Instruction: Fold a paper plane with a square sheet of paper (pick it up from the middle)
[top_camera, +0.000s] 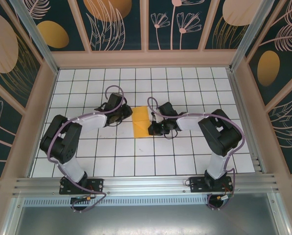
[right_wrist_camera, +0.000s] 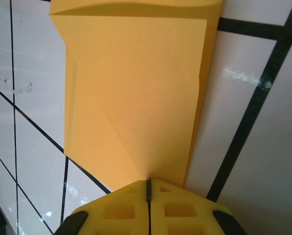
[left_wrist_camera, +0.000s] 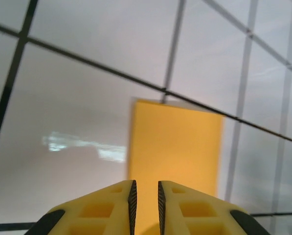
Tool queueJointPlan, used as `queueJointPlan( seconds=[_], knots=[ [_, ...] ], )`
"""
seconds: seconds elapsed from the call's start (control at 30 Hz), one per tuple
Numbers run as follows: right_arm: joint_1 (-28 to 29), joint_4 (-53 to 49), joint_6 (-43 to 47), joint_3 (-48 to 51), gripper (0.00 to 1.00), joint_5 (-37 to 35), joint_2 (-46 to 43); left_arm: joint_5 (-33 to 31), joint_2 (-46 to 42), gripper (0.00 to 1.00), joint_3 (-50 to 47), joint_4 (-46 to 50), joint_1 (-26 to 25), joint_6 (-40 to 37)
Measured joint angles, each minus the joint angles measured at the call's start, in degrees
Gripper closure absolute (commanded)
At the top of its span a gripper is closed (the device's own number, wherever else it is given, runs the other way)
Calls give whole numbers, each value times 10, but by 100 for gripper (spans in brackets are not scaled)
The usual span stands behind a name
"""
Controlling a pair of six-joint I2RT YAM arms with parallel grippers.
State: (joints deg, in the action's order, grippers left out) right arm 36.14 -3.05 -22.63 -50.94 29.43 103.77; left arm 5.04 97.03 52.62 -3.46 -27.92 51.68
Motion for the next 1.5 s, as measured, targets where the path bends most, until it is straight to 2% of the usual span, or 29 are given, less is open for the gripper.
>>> queueJointPlan(
  seconds=[0.17, 0.33, 0.47, 1.0, 1.5],
  knots=[
    [-2, -7, -6, 0, 87, 4, -4, 49, -47, 78, -31, -66, -22, 13],
    [-14, -20, -18, 0, 83, 21, -13, 95, -19, 80, -54, -101, -59, 27],
    [-16, -21, -19, -11, 82, 28, -22, 111, 5, 81, -64, -115, -65, 37],
    [19, -45, -19, -83, 81, -20, 13, 99, 65, 83, -65, -127, -65, 44],
    [26, -50, -14, -89, 83, -28, 49, 84, 75, 83, -65, -128, -66, 48]
  ],
)
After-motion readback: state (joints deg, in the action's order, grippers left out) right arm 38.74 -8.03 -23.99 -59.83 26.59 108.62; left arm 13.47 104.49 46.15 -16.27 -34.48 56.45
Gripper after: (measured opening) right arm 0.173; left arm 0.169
